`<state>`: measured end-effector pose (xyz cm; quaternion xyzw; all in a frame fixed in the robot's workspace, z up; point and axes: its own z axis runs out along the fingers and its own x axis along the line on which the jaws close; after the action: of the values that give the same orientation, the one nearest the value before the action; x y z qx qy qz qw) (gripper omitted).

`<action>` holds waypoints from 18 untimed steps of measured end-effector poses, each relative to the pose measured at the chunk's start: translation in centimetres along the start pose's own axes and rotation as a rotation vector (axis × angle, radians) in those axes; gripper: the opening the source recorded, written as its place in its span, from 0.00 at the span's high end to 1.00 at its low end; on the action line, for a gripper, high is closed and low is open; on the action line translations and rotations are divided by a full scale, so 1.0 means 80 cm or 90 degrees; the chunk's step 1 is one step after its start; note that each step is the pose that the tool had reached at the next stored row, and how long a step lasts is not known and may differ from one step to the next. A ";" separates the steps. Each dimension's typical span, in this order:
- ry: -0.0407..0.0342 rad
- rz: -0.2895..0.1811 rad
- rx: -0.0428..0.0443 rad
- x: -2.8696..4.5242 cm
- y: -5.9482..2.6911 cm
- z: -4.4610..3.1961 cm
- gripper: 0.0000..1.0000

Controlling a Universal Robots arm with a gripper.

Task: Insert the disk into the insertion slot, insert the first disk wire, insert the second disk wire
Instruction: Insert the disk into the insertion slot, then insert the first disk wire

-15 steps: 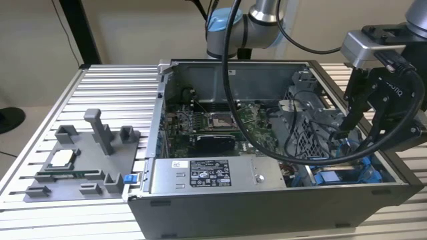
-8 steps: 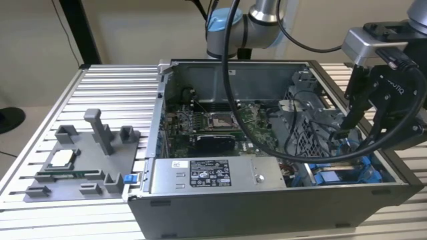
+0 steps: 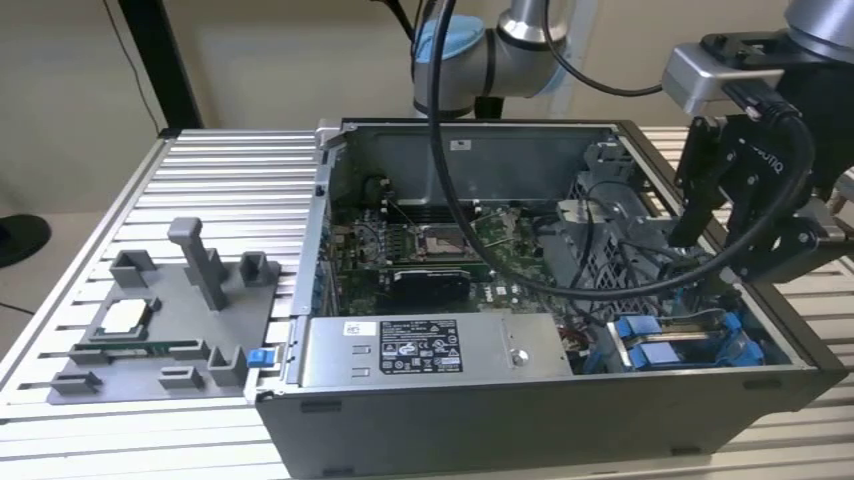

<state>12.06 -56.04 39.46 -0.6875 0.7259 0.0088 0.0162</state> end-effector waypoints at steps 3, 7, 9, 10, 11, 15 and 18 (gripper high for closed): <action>0.0013 0.000 0.0016 -0.0074 0.001 0.0006 1.00; 0.0013 0.000 0.0016 -0.0081 0.002 0.0007 1.00; 0.0013 0.000 0.0016 -0.0083 0.002 0.0007 1.00; 0.0014 0.000 0.0016 -0.0084 0.002 0.0006 1.00; 0.0013 0.000 0.0017 -0.0085 0.002 0.0007 1.00; 0.0013 0.000 0.0016 -0.0089 0.002 0.0007 1.00; 0.0018 0.000 0.0017 -0.0094 0.002 0.0007 1.00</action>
<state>11.98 -55.29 39.43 -0.6876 0.7259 0.0069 0.0160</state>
